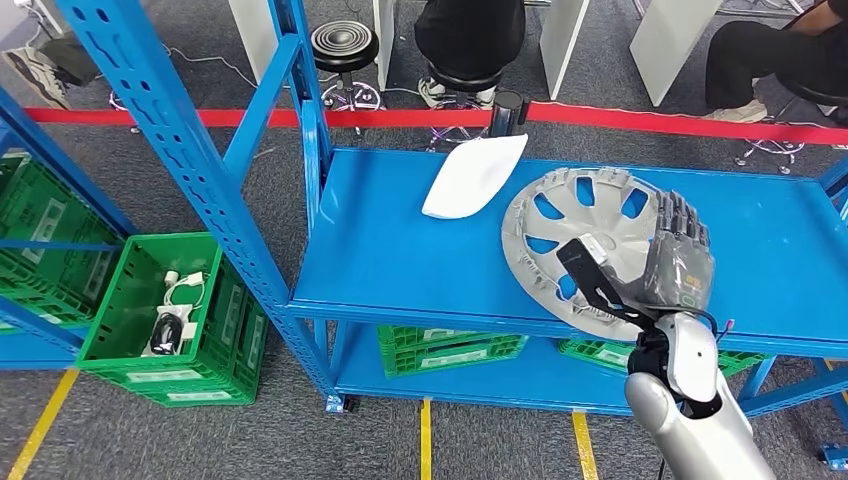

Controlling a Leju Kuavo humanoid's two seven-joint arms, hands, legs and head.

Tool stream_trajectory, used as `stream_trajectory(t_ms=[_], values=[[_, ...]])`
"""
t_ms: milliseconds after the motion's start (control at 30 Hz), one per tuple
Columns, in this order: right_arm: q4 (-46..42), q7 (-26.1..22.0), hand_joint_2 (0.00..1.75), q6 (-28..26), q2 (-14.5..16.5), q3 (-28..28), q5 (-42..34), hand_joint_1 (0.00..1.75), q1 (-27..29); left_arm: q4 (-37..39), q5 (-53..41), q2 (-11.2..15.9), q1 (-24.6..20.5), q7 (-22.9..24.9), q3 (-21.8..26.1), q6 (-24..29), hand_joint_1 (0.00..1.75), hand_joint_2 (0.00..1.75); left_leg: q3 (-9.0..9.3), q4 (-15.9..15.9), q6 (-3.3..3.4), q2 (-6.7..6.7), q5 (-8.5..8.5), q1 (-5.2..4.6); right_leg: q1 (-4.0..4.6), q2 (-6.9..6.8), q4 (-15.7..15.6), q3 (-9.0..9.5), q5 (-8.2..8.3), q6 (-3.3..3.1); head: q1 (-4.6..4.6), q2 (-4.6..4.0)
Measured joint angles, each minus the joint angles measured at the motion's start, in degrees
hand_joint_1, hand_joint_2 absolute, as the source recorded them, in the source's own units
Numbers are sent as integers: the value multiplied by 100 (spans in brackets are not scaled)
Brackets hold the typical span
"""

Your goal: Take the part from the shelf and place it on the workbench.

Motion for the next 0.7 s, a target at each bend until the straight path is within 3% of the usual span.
stream_trajectory(t_ms=[333,700], values=[[215,1,175,-195,-196,242,-118,0,-100,2,5,-4,-1,71,-3,-17,0,0,-4,0,-2,-59,-2,1,0,-31,0,3,-10,2,2,0],[498,2,175,-575,-175,671,-491,0,-188,2,-16,-4,-4,91,-7,-7,0,0,-6,0,-2,-56,-2,1,0,-37,0,5,-11,2,3,0]])
